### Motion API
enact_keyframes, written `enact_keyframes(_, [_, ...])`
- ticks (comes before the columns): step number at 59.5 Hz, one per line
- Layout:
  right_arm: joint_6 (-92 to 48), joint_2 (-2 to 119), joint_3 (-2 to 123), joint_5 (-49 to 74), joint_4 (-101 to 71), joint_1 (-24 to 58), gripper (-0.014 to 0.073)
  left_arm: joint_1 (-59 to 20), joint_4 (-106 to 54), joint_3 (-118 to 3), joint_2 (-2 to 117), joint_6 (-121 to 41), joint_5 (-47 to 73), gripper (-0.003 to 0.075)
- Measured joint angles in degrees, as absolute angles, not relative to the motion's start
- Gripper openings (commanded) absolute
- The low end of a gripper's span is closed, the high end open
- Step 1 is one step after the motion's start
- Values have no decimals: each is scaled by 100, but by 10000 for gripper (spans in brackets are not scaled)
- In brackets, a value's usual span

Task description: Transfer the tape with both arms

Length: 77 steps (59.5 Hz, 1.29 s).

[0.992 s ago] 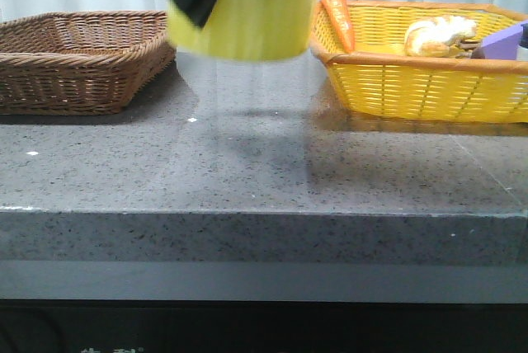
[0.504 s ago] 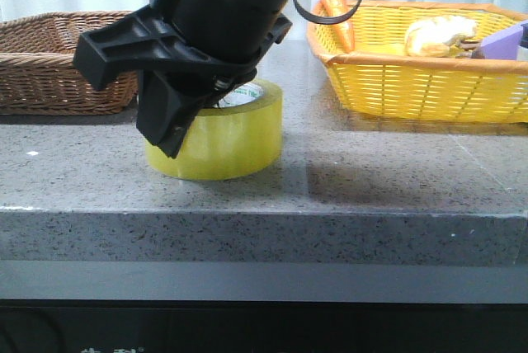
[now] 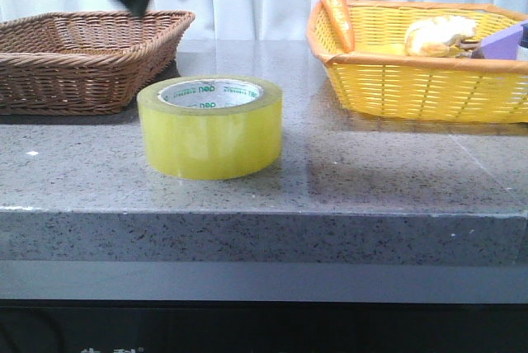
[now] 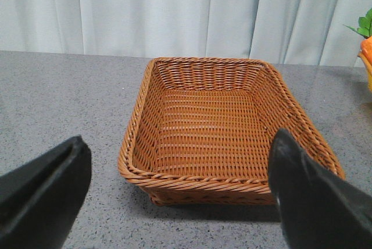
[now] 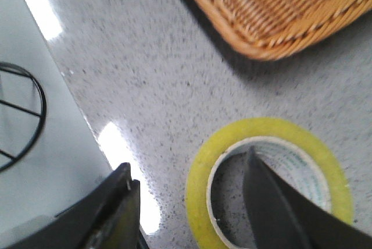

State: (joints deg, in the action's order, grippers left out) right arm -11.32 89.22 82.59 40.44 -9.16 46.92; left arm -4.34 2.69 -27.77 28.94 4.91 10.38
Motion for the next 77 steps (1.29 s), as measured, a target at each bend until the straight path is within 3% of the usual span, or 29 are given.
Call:
enact_keyframes(5, [-1057,8796,8301,4100,-928,4668,303,-434,269,-2777,2894,491,1038,598])
enact_keyframes(15, [-794,8663,8311,4423,-928,4427,-92,-434,269,-2777,2894,491,1038,598])
enact_keyframes(44, [-513,7050,7942,5175,-928,2597,-90,-434,269,-2777,2894,491,1038,598])
enact_keyframes(62, [-407,5043,6133,4571,-894,791,-90,-434,269,-2777,2894,491,1038,598])
enact_keyframes(77, [-405,2960,4181,3789,-924,654,-90,-434,269,-2777,2894,491,1038,598])
